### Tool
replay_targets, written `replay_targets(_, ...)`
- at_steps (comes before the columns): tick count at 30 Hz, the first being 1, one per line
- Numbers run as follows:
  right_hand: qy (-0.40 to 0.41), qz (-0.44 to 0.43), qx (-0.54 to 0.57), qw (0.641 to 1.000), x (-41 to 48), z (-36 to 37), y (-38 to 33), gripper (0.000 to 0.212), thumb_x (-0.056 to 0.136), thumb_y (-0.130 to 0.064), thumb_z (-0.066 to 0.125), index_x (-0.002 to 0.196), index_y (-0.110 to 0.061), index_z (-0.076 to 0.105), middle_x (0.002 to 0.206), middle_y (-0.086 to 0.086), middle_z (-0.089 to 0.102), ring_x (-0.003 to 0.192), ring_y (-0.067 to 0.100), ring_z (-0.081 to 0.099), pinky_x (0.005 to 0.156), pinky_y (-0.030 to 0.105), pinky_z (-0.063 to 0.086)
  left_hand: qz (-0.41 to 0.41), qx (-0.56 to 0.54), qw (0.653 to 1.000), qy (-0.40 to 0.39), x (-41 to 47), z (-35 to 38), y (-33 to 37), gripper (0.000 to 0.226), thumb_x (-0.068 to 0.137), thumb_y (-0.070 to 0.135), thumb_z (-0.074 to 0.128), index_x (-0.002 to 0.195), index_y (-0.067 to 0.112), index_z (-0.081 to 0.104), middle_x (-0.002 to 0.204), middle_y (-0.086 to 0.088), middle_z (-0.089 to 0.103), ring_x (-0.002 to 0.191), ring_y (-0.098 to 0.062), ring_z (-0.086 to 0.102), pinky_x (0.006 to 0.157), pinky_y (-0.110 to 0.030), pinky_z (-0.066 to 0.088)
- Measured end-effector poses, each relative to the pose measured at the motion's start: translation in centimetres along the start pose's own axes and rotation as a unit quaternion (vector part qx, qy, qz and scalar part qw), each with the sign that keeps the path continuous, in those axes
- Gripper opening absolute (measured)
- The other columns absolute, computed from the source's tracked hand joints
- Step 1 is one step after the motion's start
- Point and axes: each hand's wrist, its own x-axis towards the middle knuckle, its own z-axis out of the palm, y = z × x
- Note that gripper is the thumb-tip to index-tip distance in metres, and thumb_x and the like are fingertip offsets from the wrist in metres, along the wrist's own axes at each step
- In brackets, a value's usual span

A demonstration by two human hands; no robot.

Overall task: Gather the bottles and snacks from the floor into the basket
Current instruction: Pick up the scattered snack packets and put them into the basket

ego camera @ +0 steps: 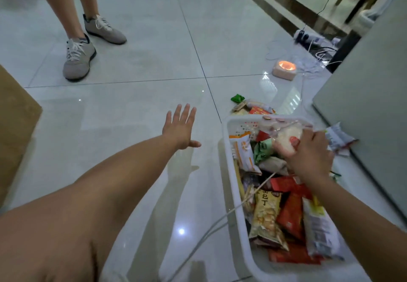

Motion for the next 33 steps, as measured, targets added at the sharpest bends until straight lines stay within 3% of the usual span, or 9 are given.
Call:
replay_targets(3, -0.080, 0.108, -0.032, 0.990, -1.7, -0.2, 5.4, 0.099, 0.067, -0.081, 0.047, 0.131, -0.004, 0.039, 0.134, 0.021, 0.039, 0.123, 0.039, 0.040, 0.095, 0.055, 0.038, 0.026, 0.004, 1.000, 0.015, -0.1, -0.7, 1.9, 0.109, 0.084, 0.063, 0.053, 0.148, 0.017, -0.021, 0.156, -0.005, -0.027, 0.144, -0.027, -0.024, 0.115, -0.047, -0.010)
replay_targets(7, -0.191, 0.141, -0.047, 0.970, -3.2, 0.2, 8.3, 0.099, 0.073, -0.083, 0.038, 0.142, -0.013, 0.028, 0.143, 0.017, 0.031, 0.132, 0.036, 0.029, 0.102, 0.061, 0.027, 0.032, -0.010, 0.999, 0.016, -0.4, -1.4, 3.8, 0.109, 0.083, 0.065, 0.052, 0.148, 0.017, -0.021, 0.156, -0.005, -0.027, 0.144, -0.027, -0.024, 0.116, -0.047, -0.010)
replay_targets(10, -0.171, 0.133, -0.032, 0.976, -1.4, -0.9, 8.2, 0.091, 0.080, -0.078, 0.030, 0.146, -0.017, 0.023, 0.150, 0.014, 0.027, 0.136, 0.036, 0.025, 0.106, 0.065, 0.021, 0.041, 0.000, 0.999, 0.020, -0.2, -3.0, 4.4, 0.109, 0.083, 0.065, 0.051, 0.148, 0.017, -0.021, 0.156, -0.005, -0.027, 0.144, -0.027, -0.024, 0.116, -0.048, -0.010)
replay_targets(14, -0.095, 0.112, -0.018, 0.989, 2.9, -6.0, 6.8, 0.080, 0.086, -0.069, 0.028, 0.140, -0.010, 0.035, 0.142, 0.021, 0.038, 0.130, 0.038, 0.036, 0.103, 0.060, 0.029, 0.071, 0.038, 0.996, 0.043, 0.4, -8.4, 4.1, 0.109, 0.083, 0.065, 0.051, 0.149, 0.016, -0.019, 0.157, -0.005, -0.024, 0.145, -0.028, -0.022, 0.116, -0.048, -0.009)
replay_targets(19, -0.086, 0.105, -0.003, 0.991, 5.7, -15.5, 4.0, 0.066, 0.091, -0.060, 0.033, 0.135, -0.011, 0.039, 0.135, 0.020, 0.046, 0.125, 0.036, 0.043, 0.102, 0.057, 0.031, 0.086, 0.037, 0.995, 0.021, -0.6, -18.7, 4.9, 0.108, 0.083, 0.064, 0.051, 0.149, 0.016, -0.019, 0.158, -0.005, -0.022, 0.145, -0.027, -0.021, 0.115, -0.047, -0.010)
replay_targets(28, -0.133, 0.129, 0.038, 0.982, 7.5, -38.3, 0.7, 0.063, 0.094, -0.057, 0.031, 0.140, -0.014, 0.035, 0.144, 0.011, 0.040, 0.132, 0.027, 0.036, 0.109, 0.052, 0.022, 0.154, 0.051, 0.987, 0.013, -4.2, -44.7, 9.4, 0.109, 0.082, 0.065, 0.052, 0.149, 0.018, -0.019, 0.157, -0.004, -0.024, 0.145, -0.026, -0.022, 0.115, -0.047, -0.011)
replay_targets(33, -0.173, 0.123, 0.000, 0.977, 6.1, -49.4, 0.4, 0.059, 0.094, -0.057, 0.027, 0.139, -0.020, 0.034, 0.144, 0.003, 0.041, 0.132, 0.021, 0.038, 0.106, 0.048, 0.031, 0.167, 0.044, 0.985, 0.014, -5.5, -58.9, 11.0, 0.109, 0.081, 0.065, 0.054, 0.150, 0.019, -0.018, 0.158, -0.003, -0.022, 0.145, -0.025, -0.022, 0.115, -0.046, -0.012)
